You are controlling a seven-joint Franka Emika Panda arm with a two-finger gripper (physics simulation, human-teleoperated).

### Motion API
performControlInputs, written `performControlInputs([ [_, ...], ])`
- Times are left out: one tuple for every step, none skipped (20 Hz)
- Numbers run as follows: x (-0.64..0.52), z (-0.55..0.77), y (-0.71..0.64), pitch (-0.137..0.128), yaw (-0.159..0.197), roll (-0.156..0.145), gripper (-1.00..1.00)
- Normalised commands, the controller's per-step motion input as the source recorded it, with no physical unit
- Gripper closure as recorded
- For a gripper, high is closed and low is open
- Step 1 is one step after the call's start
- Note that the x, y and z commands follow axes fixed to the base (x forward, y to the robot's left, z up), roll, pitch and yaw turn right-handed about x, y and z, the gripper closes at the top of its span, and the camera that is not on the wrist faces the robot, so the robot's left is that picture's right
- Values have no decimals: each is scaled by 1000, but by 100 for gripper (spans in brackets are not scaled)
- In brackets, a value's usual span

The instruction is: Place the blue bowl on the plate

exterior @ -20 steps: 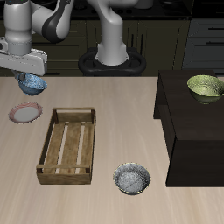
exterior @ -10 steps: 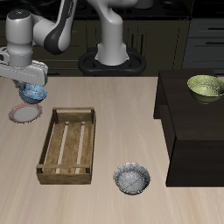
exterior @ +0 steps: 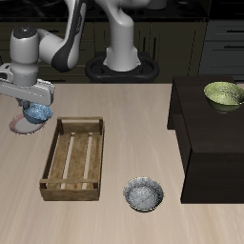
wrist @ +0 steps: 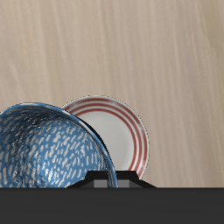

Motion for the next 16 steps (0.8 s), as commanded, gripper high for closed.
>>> performControlInputs([
  [70, -238, -123, 59, -12, -82, 100],
  [118, -93, 44, -17, 87, -44, 100],
  [67, -90, 3, -5, 52, -51, 100],
  [0, 12, 62, 12, -18, -37, -100],
  [157, 52, -69, -4, 35, -41, -100],
  [-67, 55, 36, -4, -57, 35, -100],
  [46, 83, 12, 12, -33, 11, -100],
  [-21, 174, 157, -51, 25, 40, -100],
  [-20, -4, -59, 0, -11, 17, -100],
  [12, 163, 249, -11, -2, 45, -100],
  [-5, 90, 178, -42, 32, 43, -100],
  [5, 68, 77, -4, 2, 7, -100],
  [10, 59, 100, 9, -9, 29, -100],
  [-66, 141, 165, -37, 31, 31, -100],
  [-80, 78, 80, -4, -3, 29, -100],
  [31, 137, 214, -11, 4, 25, -100],
])
